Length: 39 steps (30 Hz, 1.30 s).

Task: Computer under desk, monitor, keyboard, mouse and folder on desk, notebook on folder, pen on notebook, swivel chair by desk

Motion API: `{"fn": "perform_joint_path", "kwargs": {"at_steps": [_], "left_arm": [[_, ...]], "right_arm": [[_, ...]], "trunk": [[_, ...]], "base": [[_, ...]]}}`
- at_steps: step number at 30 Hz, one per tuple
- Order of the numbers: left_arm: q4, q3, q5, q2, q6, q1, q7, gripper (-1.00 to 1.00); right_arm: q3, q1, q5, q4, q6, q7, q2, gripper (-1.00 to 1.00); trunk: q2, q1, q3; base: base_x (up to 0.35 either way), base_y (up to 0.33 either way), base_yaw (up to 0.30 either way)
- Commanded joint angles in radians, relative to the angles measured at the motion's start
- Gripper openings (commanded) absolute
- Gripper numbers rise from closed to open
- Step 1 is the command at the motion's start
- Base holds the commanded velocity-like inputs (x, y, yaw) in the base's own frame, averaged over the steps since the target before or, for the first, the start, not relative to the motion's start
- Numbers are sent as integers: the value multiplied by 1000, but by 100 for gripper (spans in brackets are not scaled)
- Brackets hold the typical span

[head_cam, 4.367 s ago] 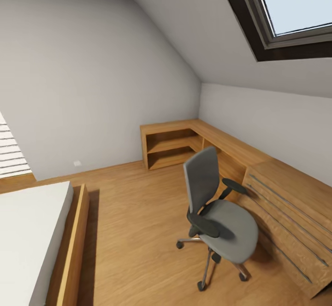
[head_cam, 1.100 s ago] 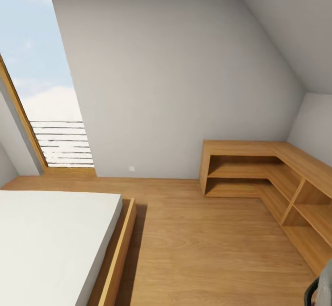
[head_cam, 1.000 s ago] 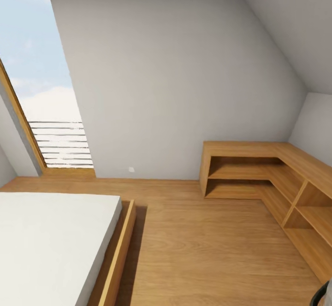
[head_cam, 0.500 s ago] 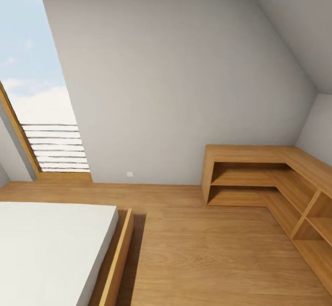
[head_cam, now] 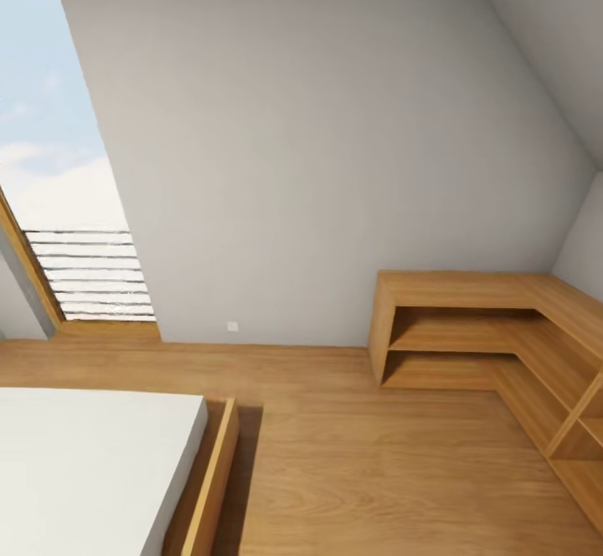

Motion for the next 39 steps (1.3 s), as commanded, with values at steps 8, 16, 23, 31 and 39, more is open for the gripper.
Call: {"fn": "perform_joint_path", "kwargs": {"at_steps": [8, 16, 23, 31, 39], "left_arm": [[-2, 1, 1, 0, -1, 0, 1, 100], [-2, 1, 1, 0, -1, 0, 1, 100], [-2, 1, 1, 0, -1, 0, 1, 100], [-2, 1, 1, 1, -1, 0, 1, 100], [-2, 2, 1, 4, -1, 0, 4, 100]], "right_arm": [[9, -1, -7, 2, -4, 0, -1, 100], [10, -1, -7, 2, -4, 0, -1, 100], [10, -1, -7, 2, -4, 12, -1, 100], [10, -1, -7, 2, -4, 26, -1, 100], [10, -1, -7, 2, -4, 30, -1, 100]], "trunk": [[-2, 1, -2], [-2, 1, 2], [-2, 1, 6], [-2, 1, 11], [-2, 1, 17]], "base": [[327, 0, -31], [327, 0, -185], [327, 0, -229], [327, 0, -235], [327, 0, -237]]}}
